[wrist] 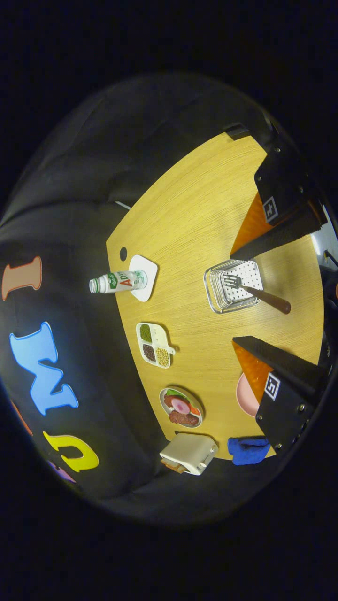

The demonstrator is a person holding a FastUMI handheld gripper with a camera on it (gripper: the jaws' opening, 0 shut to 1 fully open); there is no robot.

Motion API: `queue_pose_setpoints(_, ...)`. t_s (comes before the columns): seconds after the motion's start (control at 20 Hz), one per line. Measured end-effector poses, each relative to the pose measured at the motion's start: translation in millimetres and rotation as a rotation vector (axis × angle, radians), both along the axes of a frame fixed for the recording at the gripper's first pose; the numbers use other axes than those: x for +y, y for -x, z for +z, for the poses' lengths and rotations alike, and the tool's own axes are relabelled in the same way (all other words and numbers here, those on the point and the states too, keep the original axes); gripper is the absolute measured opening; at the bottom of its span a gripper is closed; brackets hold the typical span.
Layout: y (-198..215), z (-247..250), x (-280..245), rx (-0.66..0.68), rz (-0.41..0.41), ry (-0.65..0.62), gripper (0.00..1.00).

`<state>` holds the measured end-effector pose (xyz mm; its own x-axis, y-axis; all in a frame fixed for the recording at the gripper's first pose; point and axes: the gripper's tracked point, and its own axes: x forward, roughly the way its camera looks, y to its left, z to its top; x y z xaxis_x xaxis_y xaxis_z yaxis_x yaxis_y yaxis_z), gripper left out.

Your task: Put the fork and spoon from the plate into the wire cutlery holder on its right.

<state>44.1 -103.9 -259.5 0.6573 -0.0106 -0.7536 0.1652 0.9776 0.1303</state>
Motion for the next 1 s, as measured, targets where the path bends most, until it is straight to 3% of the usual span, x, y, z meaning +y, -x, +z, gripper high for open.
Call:
queue_pose_setpoints(0.45,-1.8,7.1,116.1,-0.046,0.269,0.012,0.99)
queue_pose_setpoints(1.0,46.2,-72.0,224.0,0.159,0.537,0.007,0.99)
